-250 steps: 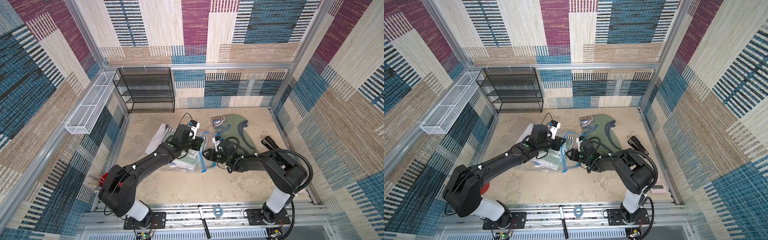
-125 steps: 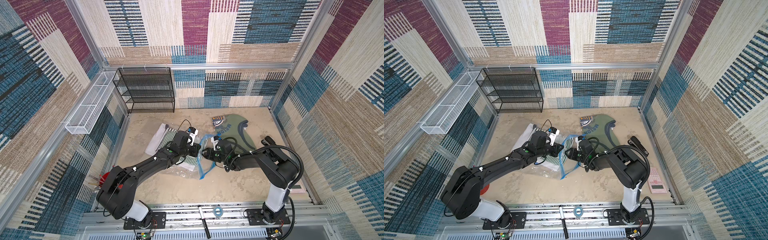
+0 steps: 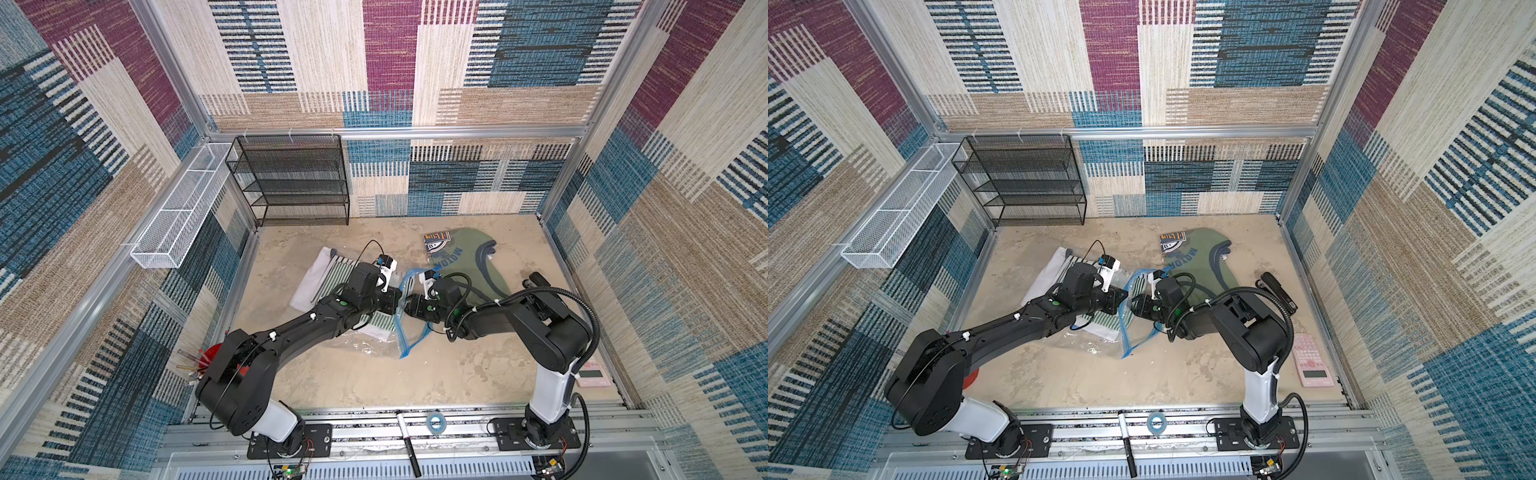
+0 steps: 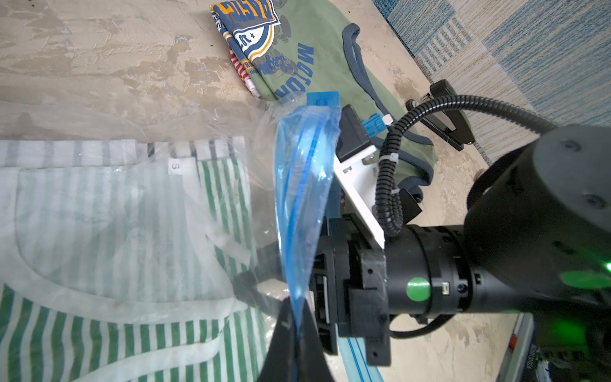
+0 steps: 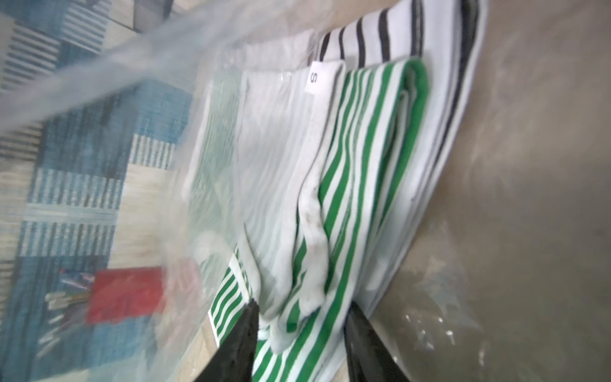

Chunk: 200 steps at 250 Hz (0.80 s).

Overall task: Take the tank top out of the vacuum bag
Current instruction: Take out the tank top from the vacuum bag.

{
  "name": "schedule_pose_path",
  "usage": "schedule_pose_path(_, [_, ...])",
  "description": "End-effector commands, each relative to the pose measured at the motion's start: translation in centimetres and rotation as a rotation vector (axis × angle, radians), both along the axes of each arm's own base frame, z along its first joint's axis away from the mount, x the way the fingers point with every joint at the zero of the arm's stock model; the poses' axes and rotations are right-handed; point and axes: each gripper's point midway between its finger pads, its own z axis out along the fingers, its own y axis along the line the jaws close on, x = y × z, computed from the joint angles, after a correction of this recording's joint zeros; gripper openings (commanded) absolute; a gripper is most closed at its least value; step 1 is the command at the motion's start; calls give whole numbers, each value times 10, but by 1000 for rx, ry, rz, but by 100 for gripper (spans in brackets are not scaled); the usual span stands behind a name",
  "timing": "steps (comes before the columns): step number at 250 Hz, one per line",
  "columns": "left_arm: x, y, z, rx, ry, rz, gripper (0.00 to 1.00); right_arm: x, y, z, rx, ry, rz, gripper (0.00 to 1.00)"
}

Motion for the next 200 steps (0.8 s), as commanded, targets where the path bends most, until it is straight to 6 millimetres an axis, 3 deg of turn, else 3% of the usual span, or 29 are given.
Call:
schedule_pose_path(1, [3,2,5,12,-38,2,0,3,6,8,33,-26,20,43])
schedule_pose_path(91, [0,2,0,6,-28,-5,0,6,12,6,20,-25,44,40])
schedule_pose_path(112, [1,2,0,7,-28,-1,0,5,17,6,23,-27,60,31])
schedule_pose_path(156, [1,3,2,-4,-32,10,0,8,17,13,-23,-64,51,0])
schedule_pose_path(200, [2,3,12,-50,-53,20,0,10,18,35,-22,-140,54,0])
